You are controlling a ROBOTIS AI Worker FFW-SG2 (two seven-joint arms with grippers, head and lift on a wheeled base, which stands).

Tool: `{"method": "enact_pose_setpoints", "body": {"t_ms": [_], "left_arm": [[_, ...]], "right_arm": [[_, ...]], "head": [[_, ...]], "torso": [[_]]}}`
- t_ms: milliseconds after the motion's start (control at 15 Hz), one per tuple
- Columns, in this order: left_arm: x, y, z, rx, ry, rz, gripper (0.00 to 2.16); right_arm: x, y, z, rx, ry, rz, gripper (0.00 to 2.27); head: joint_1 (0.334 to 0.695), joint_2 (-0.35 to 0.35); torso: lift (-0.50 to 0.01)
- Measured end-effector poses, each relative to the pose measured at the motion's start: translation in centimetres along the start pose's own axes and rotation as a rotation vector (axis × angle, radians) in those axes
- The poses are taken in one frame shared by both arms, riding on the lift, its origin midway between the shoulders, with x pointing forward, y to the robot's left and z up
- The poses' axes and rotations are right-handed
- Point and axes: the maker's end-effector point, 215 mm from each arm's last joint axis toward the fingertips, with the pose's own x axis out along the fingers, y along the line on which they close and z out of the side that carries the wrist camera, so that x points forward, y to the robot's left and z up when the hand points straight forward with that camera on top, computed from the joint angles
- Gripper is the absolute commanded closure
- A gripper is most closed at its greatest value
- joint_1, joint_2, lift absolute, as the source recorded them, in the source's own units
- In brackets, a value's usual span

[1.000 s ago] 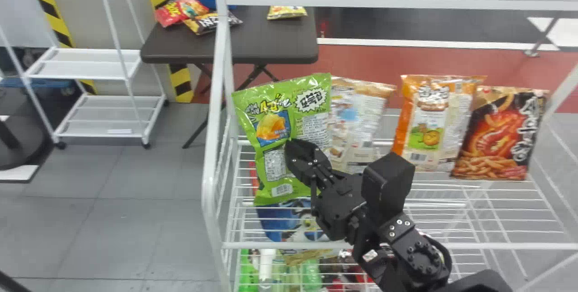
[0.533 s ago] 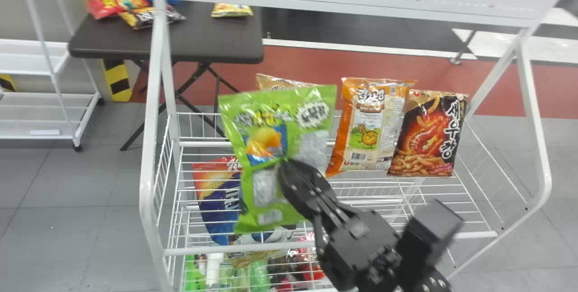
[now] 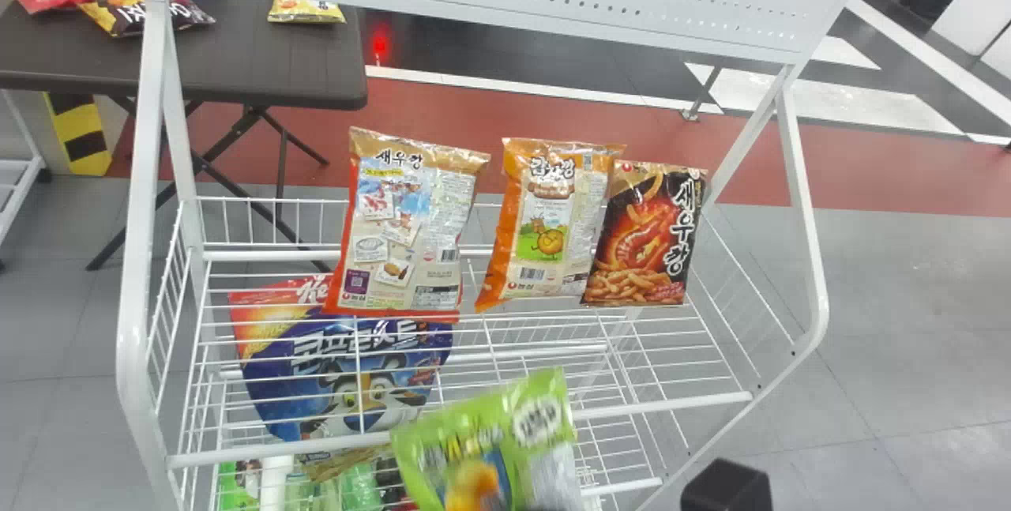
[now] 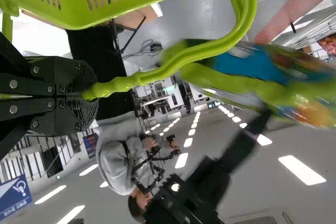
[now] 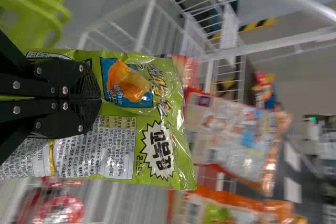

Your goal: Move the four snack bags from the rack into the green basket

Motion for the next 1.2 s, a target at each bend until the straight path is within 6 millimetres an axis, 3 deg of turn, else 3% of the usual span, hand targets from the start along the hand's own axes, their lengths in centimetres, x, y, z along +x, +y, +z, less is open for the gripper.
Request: {"method": "enact_pose_setpoints", "body": {"t_ms": [133, 333, 467, 600, 667, 733, 800, 867, 1067, 1200], "left_arm": [[-0.1, 0.0, -0.1, 0.001, -0.004, -0.001, 1.82], [0.1, 0.0, -0.1, 0.01, -0.005, 0.001, 1.82], [0.3, -0.1, -0.2, 0.013, 0.001, -0.001, 1.82], [0.4, -0.2, -0.2, 0.014, 0.003, -0.003, 1.82], [0.4, -0.2, -0.2, 0.014, 0.003, -0.004, 1.82], [0.3, -0.2, -0.3, 0.013, 0.003, -0.005, 1.82], [0.3, -0.3, -0.4, 0.012, 0.001, -0.005, 1.82], [0.1, -0.2, -0.5, 0.009, 0.0, -0.004, 1.82], [0.0, -0.2, -0.5, 0.009, -0.004, -0.003, 1.82], [0.1, -0.1, -0.4, 0.012, -0.003, 0.0, 1.82]], "right_arm": [[-0.2, 0.2, -5.5, 0.072, 0.167, 0.011, 2.12], [0.8, 2.1, -11.4, 0.158, 0.325, 0.051, 2.12], [2.3, 3.8, -13.6, 0.18, 0.375, 0.088, 2.12], [4.2, 5.3, -14.3, 0.174, 0.374, 0.119, 2.12], [5.1, 6.1, -14.2, 0.165, 0.361, 0.133, 2.02], [5.9, 6.9, -14.2, 0.157, 0.354, 0.145, 1.46], [6.4, 7.3, -14.3, 0.153, 0.353, 0.153, 0.45], [6.8, 7.5, -14.4, 0.152, 0.356, 0.157, 0.0], [6.3, 6.8, -14.6, 0.177, 0.354, 0.178, 0.05], [5.4, 5.6, -13.4, 0.202, 0.315, 0.185, 0.05]], "head": [[0.695, -0.35], [0.695, -0.35], [0.695, -0.35], [0.695, -0.35], [0.695, -0.35], [0.695, -0.35], [0.695, -0.35], [0.695, -0.35], [0.695, -0.35], [0.695, -0.35]], "torso": [[0.0], [0.0], [0.0], [0.0], [0.0], [0.0], [0.0], [0.0], [0.0], [0.0]]}}
